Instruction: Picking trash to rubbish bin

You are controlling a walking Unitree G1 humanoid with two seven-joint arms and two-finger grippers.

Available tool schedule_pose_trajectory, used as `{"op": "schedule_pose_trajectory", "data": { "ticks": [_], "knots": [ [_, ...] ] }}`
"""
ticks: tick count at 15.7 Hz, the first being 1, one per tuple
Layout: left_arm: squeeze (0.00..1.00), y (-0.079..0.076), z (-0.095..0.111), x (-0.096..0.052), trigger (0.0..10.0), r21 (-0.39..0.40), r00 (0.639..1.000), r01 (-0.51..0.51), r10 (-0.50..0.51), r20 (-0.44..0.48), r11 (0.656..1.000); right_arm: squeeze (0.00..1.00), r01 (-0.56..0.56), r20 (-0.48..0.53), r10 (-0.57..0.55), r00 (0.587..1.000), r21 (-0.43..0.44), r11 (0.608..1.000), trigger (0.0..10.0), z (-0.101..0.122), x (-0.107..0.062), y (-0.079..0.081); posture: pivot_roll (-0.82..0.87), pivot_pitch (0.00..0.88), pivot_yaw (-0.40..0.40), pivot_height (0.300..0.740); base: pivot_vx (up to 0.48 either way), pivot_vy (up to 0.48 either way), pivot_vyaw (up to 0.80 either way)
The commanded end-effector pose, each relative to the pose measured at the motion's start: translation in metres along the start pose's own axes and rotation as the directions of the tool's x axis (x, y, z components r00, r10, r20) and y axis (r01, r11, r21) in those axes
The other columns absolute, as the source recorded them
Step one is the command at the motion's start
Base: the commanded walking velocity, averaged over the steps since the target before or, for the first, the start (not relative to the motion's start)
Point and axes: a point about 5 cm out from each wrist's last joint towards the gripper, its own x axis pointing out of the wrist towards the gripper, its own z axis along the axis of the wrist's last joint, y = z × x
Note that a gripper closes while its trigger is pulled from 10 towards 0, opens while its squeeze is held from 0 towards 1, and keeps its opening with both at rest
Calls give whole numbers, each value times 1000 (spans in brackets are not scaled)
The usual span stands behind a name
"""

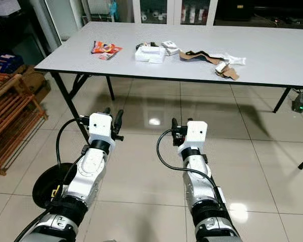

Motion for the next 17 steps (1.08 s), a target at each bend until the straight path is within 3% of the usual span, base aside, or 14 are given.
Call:
{"op": "schedule_pose_trajectory", "data": {
  "ticks": [1, 3, 14, 17],
  "knots": [
    [0, 4, 2, 2, 10000, -5, 1000, -6, 6, 1, 1000, 0, -4, 10, 4, 1000, 10, 1000, 10000, 3, 2, 1, -8, 20, 33, 740, 0, 0, 0],
    [0, 4, 1, 2, 10000, -6, 1000, -6, 6, -4, 1000, 0, -3, 10, 3, 1000, 9, 1000, 10000, 3, 2, 1, -9, 19, 34, 740, 0, 0, 0],
    [0, 4, 1, 2, 10000, 1, 1000, 0, 0, -9, 1000, 0, 5, 6, -5, 1000, 7, 1000, 10000, 3, 2, 1, -9, 30, 34, 740, 314, 0, 0],
    [0, 4, 1, 2, 10000, 2, 1000, 1, -1, -10, 1000, 0, -7, 5, 7, 1000, 18, 1000, 10000, 3, 4, 2, -6, 31, 35, 740, 325, 0, -800]
  ]
}}
